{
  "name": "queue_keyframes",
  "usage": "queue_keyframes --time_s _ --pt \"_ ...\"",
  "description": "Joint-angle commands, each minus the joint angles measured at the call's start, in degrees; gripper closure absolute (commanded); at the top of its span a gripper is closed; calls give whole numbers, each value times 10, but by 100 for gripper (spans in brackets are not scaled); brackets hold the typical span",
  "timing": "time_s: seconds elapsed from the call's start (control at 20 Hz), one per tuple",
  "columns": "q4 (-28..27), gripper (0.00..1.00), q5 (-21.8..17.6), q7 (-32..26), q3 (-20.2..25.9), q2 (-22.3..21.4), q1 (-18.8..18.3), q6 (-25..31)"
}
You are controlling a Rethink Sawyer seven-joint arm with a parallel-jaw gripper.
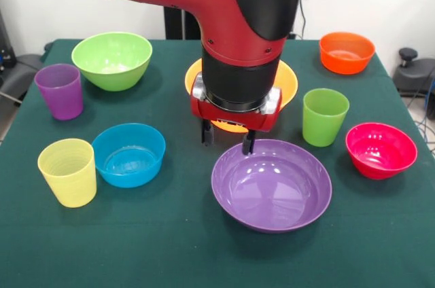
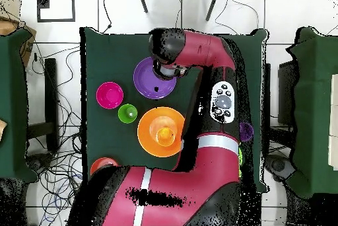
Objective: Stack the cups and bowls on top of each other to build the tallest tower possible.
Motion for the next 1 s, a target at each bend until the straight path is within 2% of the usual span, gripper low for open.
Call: queue_keyframes --time_s 0.05,0.4,0.7,1.0 --pt "29 0 -15 -28 42 -5 3 62" --pt "46 0 -21 -12 27 -13 8 67" --pt "120 0 -28 -19 24 -39 6 3" --pt "128 0 -37 -34 30 -38 -2 -7"
